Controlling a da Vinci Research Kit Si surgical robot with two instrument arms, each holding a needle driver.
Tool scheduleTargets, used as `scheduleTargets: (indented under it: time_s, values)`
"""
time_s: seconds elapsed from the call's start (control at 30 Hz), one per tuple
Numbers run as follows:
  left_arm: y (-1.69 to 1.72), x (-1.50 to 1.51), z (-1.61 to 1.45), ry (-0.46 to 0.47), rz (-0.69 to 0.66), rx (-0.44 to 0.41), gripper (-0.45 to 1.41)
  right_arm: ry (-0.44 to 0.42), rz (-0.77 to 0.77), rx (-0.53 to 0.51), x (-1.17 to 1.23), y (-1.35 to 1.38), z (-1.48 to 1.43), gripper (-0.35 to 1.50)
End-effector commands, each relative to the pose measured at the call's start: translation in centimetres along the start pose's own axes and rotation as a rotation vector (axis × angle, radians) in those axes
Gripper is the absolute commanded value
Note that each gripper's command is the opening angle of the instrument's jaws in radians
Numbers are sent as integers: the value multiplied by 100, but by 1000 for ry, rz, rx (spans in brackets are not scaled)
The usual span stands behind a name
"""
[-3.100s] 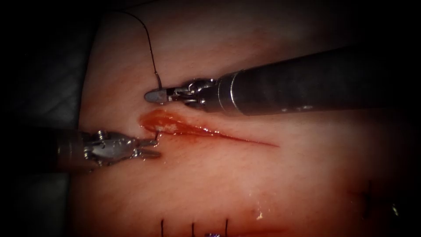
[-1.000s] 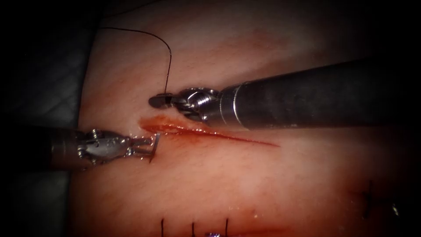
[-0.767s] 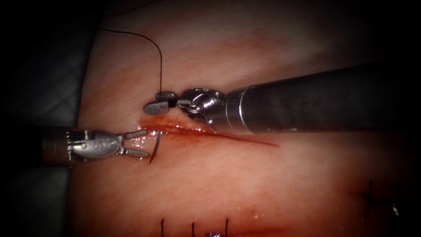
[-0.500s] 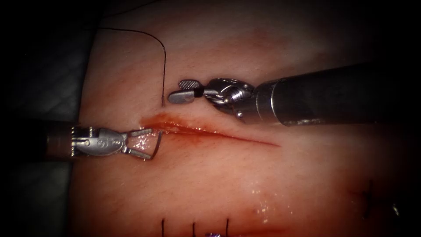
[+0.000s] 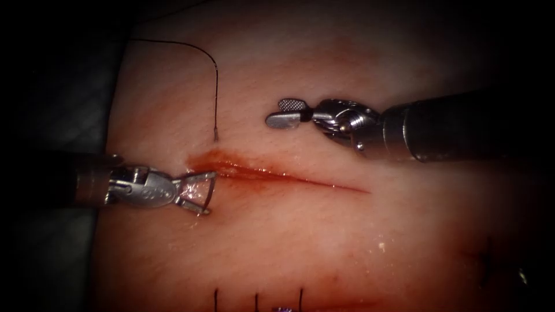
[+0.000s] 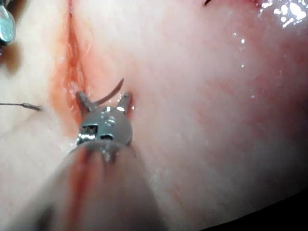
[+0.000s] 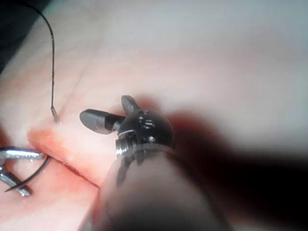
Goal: Wound Closure
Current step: Grasp the needle with the left tool and pull it through.
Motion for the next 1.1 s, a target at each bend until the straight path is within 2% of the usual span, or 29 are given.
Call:
scheduleTargets:
  time_s: [0.03, 0.33, 0.4, 0.5, 0.57, 0.6, 0.73, 0.77, 0.8, 0.87, 0.9, 1.0, 1.07, 1.1]
  values:
    - [1, -2, 10, -1, 4, 0, 39, 0, -4, 2, -7, 1, 10, 49]
    - [-1, -4, 19, 6, 49, -1, 38, 6, -4, -3, -10, -1, 16, 47]
    - [-3, -4, 20, 8, 67, -2, 22, 6, -4, -3, -10, -2, 17, 47]
    - [-5, -4, 20, 9, 65, -2, -13, 3, 2, -4, -10, -2, 17, 47]
    - [-7, -3, 19, 12, 29, -2, -45, 4, -16, -5, -11, -3, 16, 47]
    - [-7, -3, 19, 12, 29, -2, -45, 4, -16, -5, -11, -3, 16, 47]
    - [-6, -3, 16, 20, -106, -1, -45, 5, -39, -6, -12, -5, 16, 51]
    - [-6, -3, 14, 36, -182, -7, -45, 7, -56, -10, -12, -5, 16, 52]
    - [-6, -3, 14, 36, -182, -7, -45, 7, -56, -10, -12, -5, 16, 52]
    - [-6, -2, 8, 83, -312, -36, -45, 11, -92, -12, -12, -5, 16, 61]
    - [-6, -2, 8, 83, -312, -36, -45, 11, -92, -12, -12, -5, 16, 61]
    - [-6, 1, -5, 144, -539, -90, -45, 8, -104, -4, -13, -6, 16, 64]
    - [-6, 1, -9, 162, -582, -99, -45, 7, -105, -1, -13, -6, 16, 64]
    - [-8, 3, -17, 202, -707, -119, -45, 7, -105, -1, -13, -6, 17, 64]
